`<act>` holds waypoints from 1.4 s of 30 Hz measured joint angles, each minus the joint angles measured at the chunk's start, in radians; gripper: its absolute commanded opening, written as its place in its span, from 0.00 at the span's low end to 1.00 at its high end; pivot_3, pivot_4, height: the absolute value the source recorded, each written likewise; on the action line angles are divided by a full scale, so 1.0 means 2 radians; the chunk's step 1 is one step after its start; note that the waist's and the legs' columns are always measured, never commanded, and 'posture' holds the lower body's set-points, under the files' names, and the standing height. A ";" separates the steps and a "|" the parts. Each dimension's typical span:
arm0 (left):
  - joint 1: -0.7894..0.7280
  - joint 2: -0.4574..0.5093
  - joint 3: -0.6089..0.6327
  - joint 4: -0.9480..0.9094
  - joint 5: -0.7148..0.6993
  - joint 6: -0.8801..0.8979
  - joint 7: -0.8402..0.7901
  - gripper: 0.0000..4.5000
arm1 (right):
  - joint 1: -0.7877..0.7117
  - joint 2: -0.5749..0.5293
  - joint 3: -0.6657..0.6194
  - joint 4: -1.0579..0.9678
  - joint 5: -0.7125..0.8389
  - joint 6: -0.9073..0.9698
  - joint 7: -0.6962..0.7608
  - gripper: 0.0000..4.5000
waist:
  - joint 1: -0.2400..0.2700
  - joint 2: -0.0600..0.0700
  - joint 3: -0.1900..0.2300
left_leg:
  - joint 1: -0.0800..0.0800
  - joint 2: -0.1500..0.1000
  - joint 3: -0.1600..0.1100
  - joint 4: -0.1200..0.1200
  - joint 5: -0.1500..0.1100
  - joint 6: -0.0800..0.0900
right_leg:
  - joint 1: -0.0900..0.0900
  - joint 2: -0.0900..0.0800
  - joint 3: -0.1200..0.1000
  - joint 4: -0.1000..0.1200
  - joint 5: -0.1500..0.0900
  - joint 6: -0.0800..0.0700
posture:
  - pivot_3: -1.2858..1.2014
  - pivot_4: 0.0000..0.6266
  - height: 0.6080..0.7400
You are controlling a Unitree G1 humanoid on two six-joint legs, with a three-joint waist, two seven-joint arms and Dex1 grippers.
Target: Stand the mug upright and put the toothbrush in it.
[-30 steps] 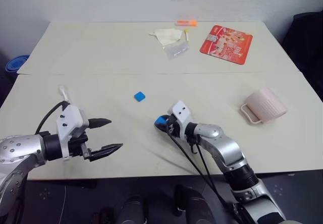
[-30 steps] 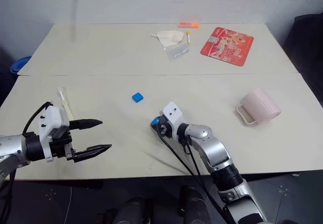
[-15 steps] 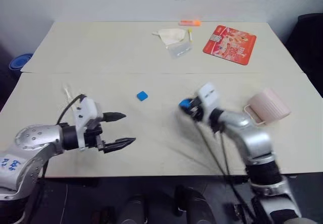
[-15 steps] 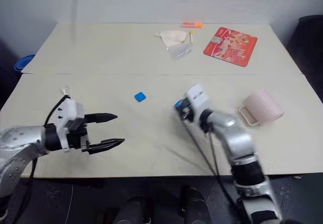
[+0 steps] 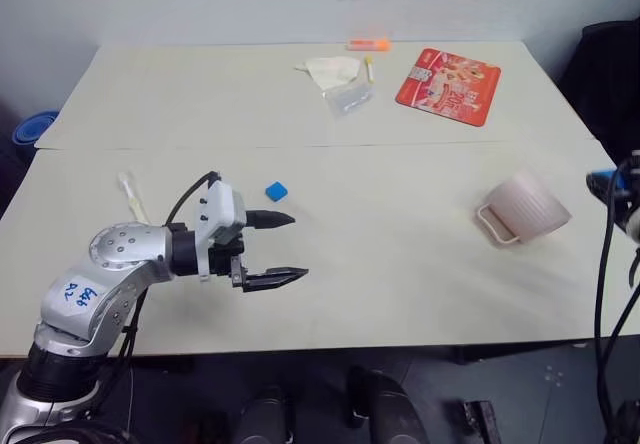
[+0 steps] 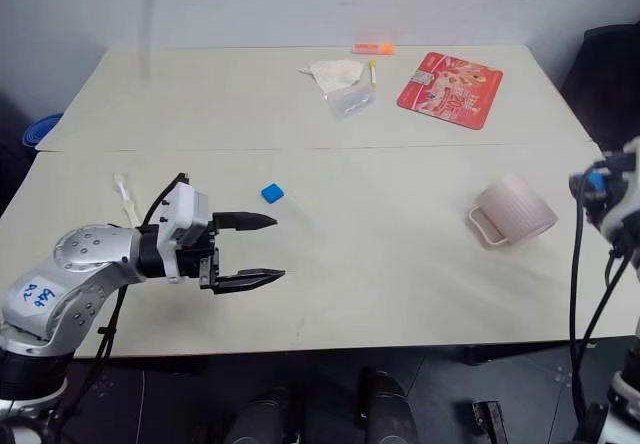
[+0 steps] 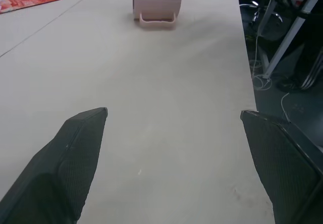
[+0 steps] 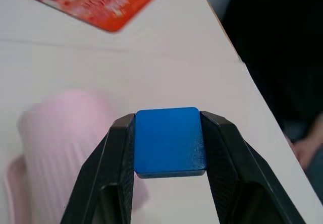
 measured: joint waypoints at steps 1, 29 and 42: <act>0.000 0.000 0.000 0.000 0.000 0.000 0.000 1.00 | 0.017 0.009 -0.003 -0.003 0.000 -0.001 -0.003 0.33 | 0.000 0.000 0.000 | 0.000 0.000 0.000 0.000 0.000 0.000 | 0.000 0.000 0.001 0.000 0.000 0.000 | 0.52 0.24 1.00; -0.086 0.041 -0.006 0.133 0.116 0.016 0.079 1.00 | 0.001 -0.046 0.035 -0.207 0.356 0.095 0.110 0.89 | 0.007 0.001 0.000 | 0.001 0.001 0.001 0.000 -0.001 0.000 | 0.000 0.002 0.003 -0.001 0.000 0.000 | 0.52 0.24 1.00; -0.258 -0.118 -0.070 0.445 0.221 -0.078 0.108 1.00 | 0.025 -0.023 0.240 -0.249 0.324 0.038 0.083 0.89 | 0.014 -0.002 -0.001 | -0.002 -0.001 0.005 0.002 -0.003 0.005 | 0.000 0.001 -0.001 -0.006 0.003 0.006 | 0.52 0.24 1.00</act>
